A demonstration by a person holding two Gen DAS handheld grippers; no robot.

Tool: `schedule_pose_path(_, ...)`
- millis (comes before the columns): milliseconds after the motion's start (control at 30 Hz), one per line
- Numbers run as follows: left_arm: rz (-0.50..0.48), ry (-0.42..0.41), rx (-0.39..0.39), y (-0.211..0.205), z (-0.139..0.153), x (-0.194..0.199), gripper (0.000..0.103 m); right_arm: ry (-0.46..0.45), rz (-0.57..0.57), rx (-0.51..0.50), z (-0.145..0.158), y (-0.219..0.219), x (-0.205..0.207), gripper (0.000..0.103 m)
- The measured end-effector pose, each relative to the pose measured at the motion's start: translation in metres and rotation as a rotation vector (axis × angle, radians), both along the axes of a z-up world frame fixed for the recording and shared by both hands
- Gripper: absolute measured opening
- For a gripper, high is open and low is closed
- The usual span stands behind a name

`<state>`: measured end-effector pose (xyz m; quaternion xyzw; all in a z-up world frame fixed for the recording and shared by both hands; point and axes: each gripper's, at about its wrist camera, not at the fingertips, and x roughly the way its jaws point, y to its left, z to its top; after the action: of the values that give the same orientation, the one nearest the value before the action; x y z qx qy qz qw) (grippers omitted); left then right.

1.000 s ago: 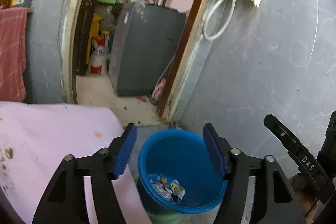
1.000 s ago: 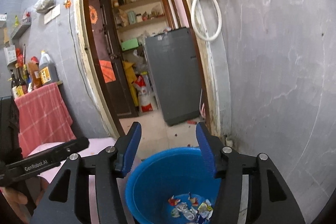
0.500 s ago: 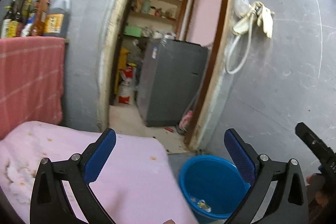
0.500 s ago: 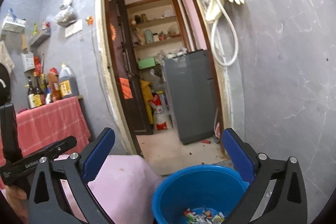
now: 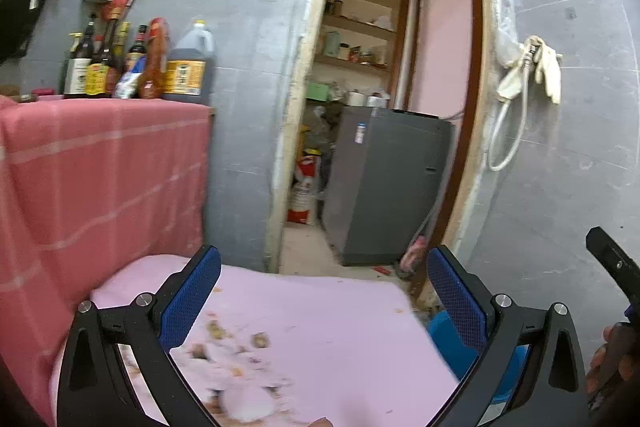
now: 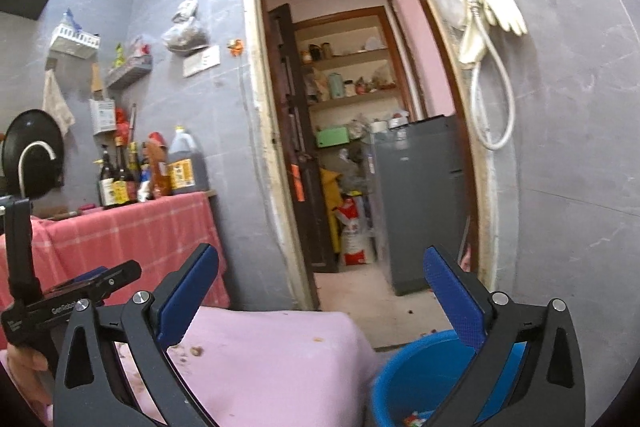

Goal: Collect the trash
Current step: 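Move both tools back over the remaining food bits on the sheet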

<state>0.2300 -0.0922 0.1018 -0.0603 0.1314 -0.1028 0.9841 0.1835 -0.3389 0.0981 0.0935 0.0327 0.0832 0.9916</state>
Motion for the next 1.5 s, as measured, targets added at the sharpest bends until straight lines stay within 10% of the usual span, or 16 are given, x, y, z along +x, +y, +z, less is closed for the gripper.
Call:
schedule_pose_path(567,0.149,0.059,0.032,0.086,-0.028,-0.011,0.101,0.07,0.144,-0.054,-0.021,0.093,0.027,0.103)
schedule_pose_path(1500,0.155,0.39,0.14,0.124,-0.112,0.041,0.101,0.41,0.24,-0.23,-0.098,0.142,0.099,0.103)
